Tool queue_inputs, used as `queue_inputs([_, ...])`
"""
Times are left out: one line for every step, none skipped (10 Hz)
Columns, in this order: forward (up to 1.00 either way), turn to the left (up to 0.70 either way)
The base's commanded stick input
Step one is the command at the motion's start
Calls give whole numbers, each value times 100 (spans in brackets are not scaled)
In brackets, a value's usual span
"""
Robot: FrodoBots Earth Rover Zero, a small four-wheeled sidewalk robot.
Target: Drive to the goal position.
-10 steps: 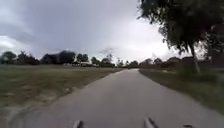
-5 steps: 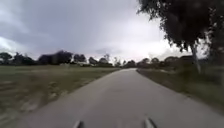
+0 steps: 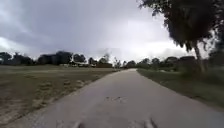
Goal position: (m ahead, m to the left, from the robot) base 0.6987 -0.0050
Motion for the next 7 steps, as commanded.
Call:
queue_inputs([100, 0])
queue_inputs([63, 0])
queue_inputs([1, 0])
queue_inputs([0, 0])
queue_inputs([0, 0])
queue_inputs([0, 0])
queue_inputs([0, 0])
